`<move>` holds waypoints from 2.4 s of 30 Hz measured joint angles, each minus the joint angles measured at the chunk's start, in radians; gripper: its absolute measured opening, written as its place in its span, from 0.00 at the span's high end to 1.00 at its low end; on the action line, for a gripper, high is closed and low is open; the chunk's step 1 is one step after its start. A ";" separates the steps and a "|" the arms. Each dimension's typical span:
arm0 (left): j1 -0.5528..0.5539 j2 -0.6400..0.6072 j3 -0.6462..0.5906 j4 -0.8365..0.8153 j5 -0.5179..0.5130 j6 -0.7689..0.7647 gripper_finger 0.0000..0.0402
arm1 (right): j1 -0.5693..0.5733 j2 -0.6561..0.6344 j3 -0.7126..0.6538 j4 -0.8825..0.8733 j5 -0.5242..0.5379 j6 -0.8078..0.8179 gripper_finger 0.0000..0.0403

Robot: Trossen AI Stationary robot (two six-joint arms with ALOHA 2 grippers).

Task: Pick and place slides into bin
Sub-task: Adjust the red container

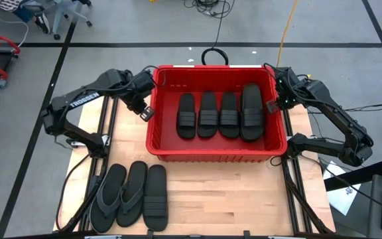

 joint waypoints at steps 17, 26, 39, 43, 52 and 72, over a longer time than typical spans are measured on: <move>0.013 -0.002 -0.048 0.110 0.079 0.019 0.99 | 0.000 0.027 0.000 0.022 -0.050 -0.009 1.00; 0.057 0.000 -0.048 0.101 0.070 0.045 1.00 | 0.000 0.037 -0.001 0.105 -0.108 0.000 1.00; 0.119 0.001 -0.048 0.099 0.053 0.104 1.00 | 0.003 0.094 0.000 0.167 -0.045 -0.043 1.00; 0.117 -0.009 -0.048 0.097 0.000 0.150 1.00 | 0.003 0.070 0.005 0.176 -0.034 -0.072 1.00; 0.089 -0.141 -0.048 0.144 0.023 0.276 1.00 | 0.004 -0.031 0.086 0.187 -0.029 -0.216 1.00; -0.170 -0.250 -0.046 0.170 0.131 0.367 1.00 | 0.128 -0.354 0.211 -0.103 -1.022 -0.326 1.00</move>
